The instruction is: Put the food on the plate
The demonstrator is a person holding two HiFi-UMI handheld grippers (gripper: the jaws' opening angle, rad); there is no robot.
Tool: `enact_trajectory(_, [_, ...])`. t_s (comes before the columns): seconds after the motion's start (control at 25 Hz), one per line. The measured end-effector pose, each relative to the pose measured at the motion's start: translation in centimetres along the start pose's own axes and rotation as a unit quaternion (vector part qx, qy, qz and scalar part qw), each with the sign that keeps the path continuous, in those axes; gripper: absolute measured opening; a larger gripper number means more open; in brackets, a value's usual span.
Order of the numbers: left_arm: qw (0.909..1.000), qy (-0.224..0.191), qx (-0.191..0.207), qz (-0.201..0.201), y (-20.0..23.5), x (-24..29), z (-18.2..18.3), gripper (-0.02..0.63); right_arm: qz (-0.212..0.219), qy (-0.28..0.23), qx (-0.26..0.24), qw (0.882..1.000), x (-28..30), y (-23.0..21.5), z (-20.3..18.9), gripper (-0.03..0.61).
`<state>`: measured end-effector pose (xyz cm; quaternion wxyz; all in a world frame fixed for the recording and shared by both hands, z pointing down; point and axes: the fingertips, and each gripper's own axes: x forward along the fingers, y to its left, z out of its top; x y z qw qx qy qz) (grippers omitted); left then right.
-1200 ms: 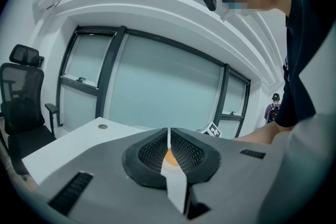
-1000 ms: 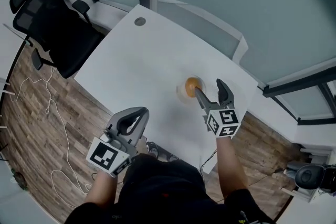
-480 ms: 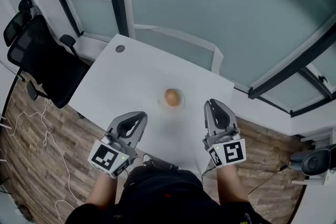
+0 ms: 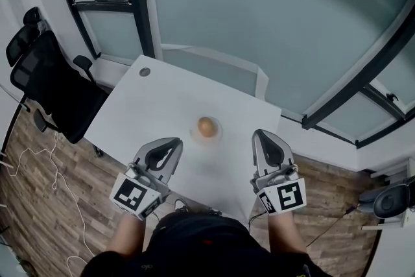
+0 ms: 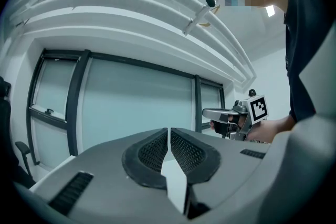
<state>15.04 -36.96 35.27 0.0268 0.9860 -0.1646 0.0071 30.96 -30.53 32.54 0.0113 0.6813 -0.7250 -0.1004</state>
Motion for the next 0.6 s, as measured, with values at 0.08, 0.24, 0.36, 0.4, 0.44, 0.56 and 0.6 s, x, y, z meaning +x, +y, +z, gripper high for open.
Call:
enact_trajectory(0.08, [1.0, -0.004, 0.004, 0.004, 0.0, -0.3, 0.1, 0.035, 0.011, 0.006, 0.006, 1.0, 0.1, 0.5, -0.3, 0.025])
enact_trajectory(0.24, [0.9999, -0.008, 0.001, 0.01, 0.1, -0.5, 0.5, 0.035, 0.027, 0.014, 0.009, 1.0, 0.6, 1.4, -0.8, 0.025])
enact_trajectory(0.36, [0.9998, -0.01, 0.002, 0.016, 0.2, -0.7, 0.6, 0.035, 0.031, 0.015, 0.009, 0.999, 0.8, 1.4, -1.0, 0.025])
enact_trajectory(0.4, [0.9998, -0.009, 0.002, 0.018, 0.2, -0.8, 0.6, 0.035, 0.032, 0.015, 0.01, 0.999, 0.8, 1.4, -1.0, 0.025])
enact_trajectory(0.44, [0.9998, -0.009, 0.002, 0.02, 0.3, -0.8, 0.7, 0.035, 0.032, 0.014, 0.01, 0.999, 0.9, 1.4, -0.9, 0.025])
enact_trajectory(0.56, [0.9997, -0.008, 0.002, 0.023, 0.4, -1.0, 0.8, 0.035, 0.038, 0.012, 0.009, 0.999, 1.2, 1.6, -0.5, 0.025])
enact_trajectory(0.6, [0.9997, -0.008, 0.002, 0.023, 0.5, -1.0, 0.9, 0.035, 0.04, 0.011, 0.008, 0.999, 1.3, 1.7, -0.5, 0.025])
